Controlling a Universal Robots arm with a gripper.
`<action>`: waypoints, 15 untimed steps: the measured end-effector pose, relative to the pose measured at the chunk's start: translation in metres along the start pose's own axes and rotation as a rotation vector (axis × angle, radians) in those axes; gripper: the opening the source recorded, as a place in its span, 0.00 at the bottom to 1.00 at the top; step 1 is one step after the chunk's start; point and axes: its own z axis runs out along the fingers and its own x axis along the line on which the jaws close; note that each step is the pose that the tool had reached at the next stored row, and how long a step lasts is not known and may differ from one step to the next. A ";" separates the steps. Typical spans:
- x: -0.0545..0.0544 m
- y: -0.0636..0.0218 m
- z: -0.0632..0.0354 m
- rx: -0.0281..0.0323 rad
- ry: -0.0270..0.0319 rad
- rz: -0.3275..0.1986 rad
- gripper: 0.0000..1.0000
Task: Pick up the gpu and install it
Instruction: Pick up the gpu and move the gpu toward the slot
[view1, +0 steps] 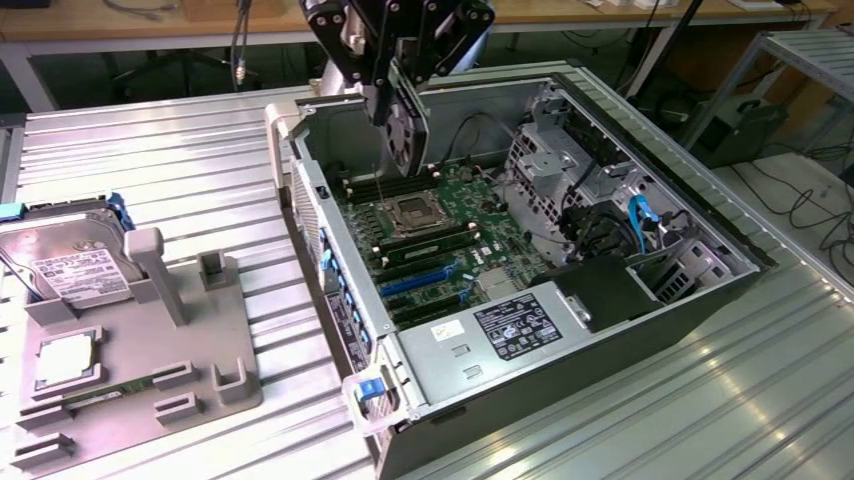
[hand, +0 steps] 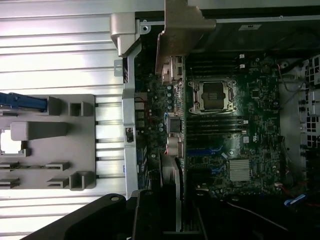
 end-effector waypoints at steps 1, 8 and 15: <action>-0.001 0.0000 0.0001 -0.0001 0.0001 -0.002 0.28; -0.003 0.0001 0.0002 0.0000 0.0007 -0.009 0.28; -0.007 0.0002 0.0004 -0.0001 0.0012 -0.016 0.28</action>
